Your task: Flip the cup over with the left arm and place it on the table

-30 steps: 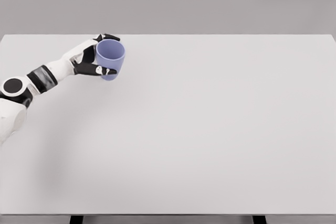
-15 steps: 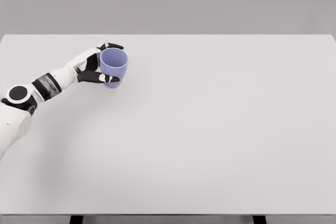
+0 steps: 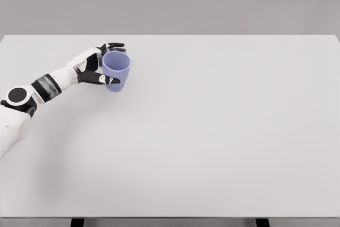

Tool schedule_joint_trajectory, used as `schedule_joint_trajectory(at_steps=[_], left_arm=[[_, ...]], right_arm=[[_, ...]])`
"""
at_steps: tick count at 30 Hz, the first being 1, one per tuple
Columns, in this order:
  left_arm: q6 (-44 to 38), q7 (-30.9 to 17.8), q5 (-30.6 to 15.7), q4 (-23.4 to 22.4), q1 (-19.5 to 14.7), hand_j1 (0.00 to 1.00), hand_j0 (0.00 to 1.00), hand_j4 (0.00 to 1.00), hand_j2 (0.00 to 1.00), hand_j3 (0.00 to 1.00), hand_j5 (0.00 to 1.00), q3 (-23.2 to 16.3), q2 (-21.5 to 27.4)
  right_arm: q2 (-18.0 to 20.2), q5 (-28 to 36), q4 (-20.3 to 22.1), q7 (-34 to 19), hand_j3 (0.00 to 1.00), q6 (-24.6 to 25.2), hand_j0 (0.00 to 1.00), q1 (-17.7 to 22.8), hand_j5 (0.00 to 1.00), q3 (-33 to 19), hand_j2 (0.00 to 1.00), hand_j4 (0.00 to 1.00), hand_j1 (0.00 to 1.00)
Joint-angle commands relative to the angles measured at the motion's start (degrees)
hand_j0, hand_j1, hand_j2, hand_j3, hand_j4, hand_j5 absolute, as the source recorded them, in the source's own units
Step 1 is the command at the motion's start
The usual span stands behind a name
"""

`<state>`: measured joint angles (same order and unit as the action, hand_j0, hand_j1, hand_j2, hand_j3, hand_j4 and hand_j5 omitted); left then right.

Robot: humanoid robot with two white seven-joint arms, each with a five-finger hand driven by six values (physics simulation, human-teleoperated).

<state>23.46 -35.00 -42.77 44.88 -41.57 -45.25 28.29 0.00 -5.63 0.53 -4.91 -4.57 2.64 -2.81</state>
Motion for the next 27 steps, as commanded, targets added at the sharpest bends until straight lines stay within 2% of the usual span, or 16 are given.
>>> schedule_joint_trajectory(at_steps=[1, 6, 11, 13, 16, 19, 20, 23, 27], left_arm=[[0.35, 0.00, -0.29, 0.29, 0.00, 0.99, 0.99, 0.99, 0.99, 0.99, 0.99, 0.08, 0.37], [3.60, 0.00, -0.29, 0.29, 0.00, 1.00, 1.00, 1.00, 1.00, 1.00, 1.00, 0.07, 0.98], [8.96, 0.00, -0.47, 0.91, -0.09, 1.00, 1.00, 1.00, 1.00, 1.00, 1.00, 0.16, 5.55], [11.54, 0.00, -0.47, 3.36, -0.09, 1.00, 1.00, 1.00, 1.00, 1.00, 1.00, 0.07, 8.27], [11.54, 0.00, -0.38, 3.89, 0.00, 1.00, 1.00, 1.00, 1.00, 1.00, 1.00, 0.07, 11.00], [11.54, 0.00, -0.21, 3.63, 0.00, 1.00, 1.00, 1.00, 1.00, 1.00, 1.00, -0.10, 11.44], [11.54, 0.00, 0.23, 3.28, 0.00, 1.00, 1.00, 1.00, 1.00, 1.00, 1.00, -0.28, 11.35], [11.54, 0.00, 5.68, 1.08, 0.00, 1.00, 1.00, 1.00, 1.00, 1.00, 1.00, -0.28, 11.18], [11.54, 0.00, 9.02, -1.20, 0.00, 1.00, 1.00, 1.00, 1.00, 1.00, 1.00, -0.19, 11.26]], right_arm=[[0.00, 0.00, 0.00, -0.01, 1.00, 0.00, 1.00, 0.00, 1.00, 0.00, 1.00, 1.00, 1.00], [0.00, 0.00, 0.00, -0.01, 1.00, 0.00, 1.00, 0.00, 1.00, 0.00, 1.00, 1.00, 1.00], [0.00, 0.00, 0.00, -0.01, 1.00, 0.00, 1.00, 0.00, 1.00, 0.00, 1.00, 1.00, 1.00], [0.00, 0.00, 0.00, -0.01, 1.00, 0.00, 1.00, 0.00, 1.00, 0.00, 1.00, 1.00, 1.00], [0.00, 0.00, 0.00, -0.01, 1.00, 0.00, 1.00, 0.00, 1.00, 0.00, 1.00, 1.00, 1.00], [0.00, 0.00, 0.00, -0.01, 1.00, 0.00, 1.00, 0.00, 1.00, 0.00, 1.00, 1.00, 1.00], [0.00, 0.00, 0.00, -0.01, 1.00, 0.00, 1.00, 0.00, 1.00, 0.00, 1.00, 1.00, 1.00], [0.00, 0.00, 0.00, -0.01, 1.00, 0.00, 1.00, 0.00, 1.00, 0.00, 1.00, 1.00, 1.00], [0.00, 0.00, 0.00, -0.01, 1.00, 0.00, 1.00, 0.00, 1.00, 0.00, 1.00, 1.00, 1.00]])
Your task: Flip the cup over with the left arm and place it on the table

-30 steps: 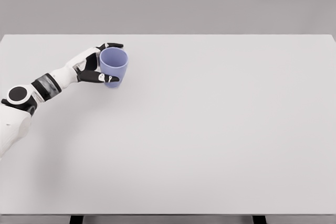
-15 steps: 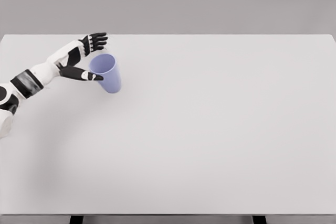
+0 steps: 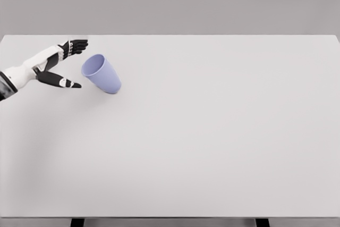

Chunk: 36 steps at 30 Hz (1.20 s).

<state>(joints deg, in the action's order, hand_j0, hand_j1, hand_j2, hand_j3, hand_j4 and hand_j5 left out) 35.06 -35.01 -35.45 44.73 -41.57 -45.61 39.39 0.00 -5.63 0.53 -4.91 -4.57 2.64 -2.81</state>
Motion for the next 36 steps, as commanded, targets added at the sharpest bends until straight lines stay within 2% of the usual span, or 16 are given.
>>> schedule_joint_trajectory(at_steps=[1, 21, 23, 26, 27, 28, 29, 30, 32, 36], left_arm=[[-0.06, 0.01, 1.70, -1.31, 0.00, 1.00, 1.00, 1.00, 1.00, 1.00, 1.00, 0.17, 0.16], [-0.06, 0.01, 1.88, -1.67, 0.00, 1.00, 1.00, 1.00, 1.00, 1.00, 1.00, 0.26, 0.24], [-0.06, 0.01, 6.79, -1.40, -0.79, 1.00, 1.00, 1.00, 1.00, 1.00, 1.00, 0.35, 0.59], [-0.06, 0.01, 17.60, -2.63, -5.62, 1.00, 1.00, 1.00, 1.00, 1.00, 1.00, -0.88, 3.76], [-0.06, 0.01, 22.95, -4.21, -7.29, 1.00, 1.00, 1.00, 1.00, 1.00, 1.00, -0.97, 6.03], [-0.06, 0.01, 25.95, -4.13, -7.64, 1.00, 1.00, 1.00, 1.00, 1.00, 1.00, -1.15, 7.19], [-0.06, 0.01, 31.74, -3.86, -9.84, 1.00, 1.00, 1.00, 1.00, 1.00, 1.00, -2.64, 7.36], [-0.06, 0.01, 38.50, -2.12, -12.03, 1.00, 1.00, 1.00, 1.00, 1.00, 1.00, -4.57, 7.28], [-0.06, 0.01, 46.08, 1.15, -12.66, 1.00, 1.00, 1.00, 1.00, 1.00, 1.00, -5.02, 7.27], [-0.06, 0.01, 46.00, 1.50, -12.92, 1.00, 1.00, 1.00, 1.00, 1.00, 1.00, -5.02, 6.92]], right_arm=[[0.00, 0.00, 0.00, -0.01, 1.00, 0.00, 1.00, 0.00, 1.00, 0.00, 1.00, 1.00, 1.00], [0.00, 0.00, 0.00, -0.01, 1.00, 0.00, 1.00, 0.00, 1.00, 0.00, 1.00, 1.00, 1.00], [0.00, 0.00, 0.00, -0.01, 1.00, 0.00, 1.00, 0.00, 1.00, 0.00, 1.00, 1.00, 1.00], [0.00, 0.00, 0.00, -0.01, 1.00, 0.00, 1.00, 0.00, 1.00, 0.00, 1.00, 1.00, 1.00], [0.00, 0.00, 0.00, -0.01, 1.00, 0.00, 1.00, 0.00, 1.00, 0.00, 1.00, 1.00, 1.00], [0.00, 0.00, 0.00, -0.01, 1.00, 0.00, 1.00, 0.00, 1.00, 0.00, 1.00, 1.00, 1.00], [0.00, 0.00, 0.00, -0.01, 1.00, 0.00, 1.00, 0.00, 1.00, 0.00, 1.00, 1.00, 1.00], [0.00, 0.00, 0.00, -0.01, 1.00, 0.00, 1.00, 0.00, 1.00, 0.00, 1.00, 1.00, 1.00], [0.00, 0.00, 0.00, -0.01, 1.00, 0.00, 1.00, 0.00, 1.00, 0.00, 1.00, 1.00, 1.00], [0.00, 0.00, 0.00, -0.01, 1.00, 0.00, 1.00, 0.00, 1.00, 0.00, 1.00, 1.00, 1.00]])
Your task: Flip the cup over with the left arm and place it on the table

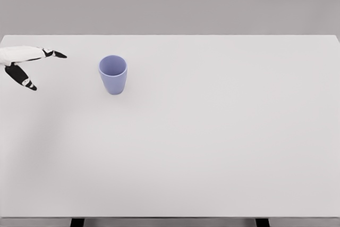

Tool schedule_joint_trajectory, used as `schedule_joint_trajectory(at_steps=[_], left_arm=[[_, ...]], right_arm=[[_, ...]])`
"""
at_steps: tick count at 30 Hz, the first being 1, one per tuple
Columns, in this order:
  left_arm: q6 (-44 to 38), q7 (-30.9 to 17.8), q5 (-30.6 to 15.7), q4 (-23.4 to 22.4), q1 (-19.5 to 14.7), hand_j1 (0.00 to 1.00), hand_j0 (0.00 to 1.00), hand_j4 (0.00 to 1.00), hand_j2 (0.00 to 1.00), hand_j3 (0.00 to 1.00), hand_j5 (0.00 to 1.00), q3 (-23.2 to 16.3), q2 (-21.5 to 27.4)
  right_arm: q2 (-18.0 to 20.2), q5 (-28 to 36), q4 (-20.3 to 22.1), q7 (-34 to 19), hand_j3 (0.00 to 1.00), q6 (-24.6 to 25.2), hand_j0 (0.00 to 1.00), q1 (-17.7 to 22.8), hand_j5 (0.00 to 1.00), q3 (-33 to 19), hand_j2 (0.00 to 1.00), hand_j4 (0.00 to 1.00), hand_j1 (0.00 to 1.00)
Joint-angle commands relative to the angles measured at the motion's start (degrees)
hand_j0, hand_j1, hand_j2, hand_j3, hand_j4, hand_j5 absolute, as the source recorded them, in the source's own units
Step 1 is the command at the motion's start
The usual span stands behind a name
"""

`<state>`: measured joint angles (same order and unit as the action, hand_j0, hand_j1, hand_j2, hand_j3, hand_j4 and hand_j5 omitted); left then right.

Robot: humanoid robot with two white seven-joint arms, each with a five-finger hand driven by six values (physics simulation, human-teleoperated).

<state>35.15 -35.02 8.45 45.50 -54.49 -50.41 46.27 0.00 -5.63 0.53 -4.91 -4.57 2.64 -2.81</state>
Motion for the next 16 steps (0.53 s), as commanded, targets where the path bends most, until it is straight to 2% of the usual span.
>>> schedule_joint_trajectory(at_steps=[1, 16], left_arm=[[-0.15, 0.02, 2.18, 0.73, 0.00, 1.00, 1.00, 1.00, 1.00, 1.00, 1.00, -0.21, -0.13], [-0.15, 0.02, 2.18, 0.20, -0.09, 1.00, 1.00, 1.00, 1.00, 1.00, 1.00, -0.21, -0.31]], right_arm=[[0.00, 0.00, 0.00, -0.01, 1.00, 0.00, 1.00, 0.00, 1.00, 0.00, 1.00, 1.00, 1.00], [0.00, 0.00, 0.00, -0.01, 1.00, 0.00, 1.00, 0.00, 1.00, 0.00, 1.00, 1.00, 1.00]])
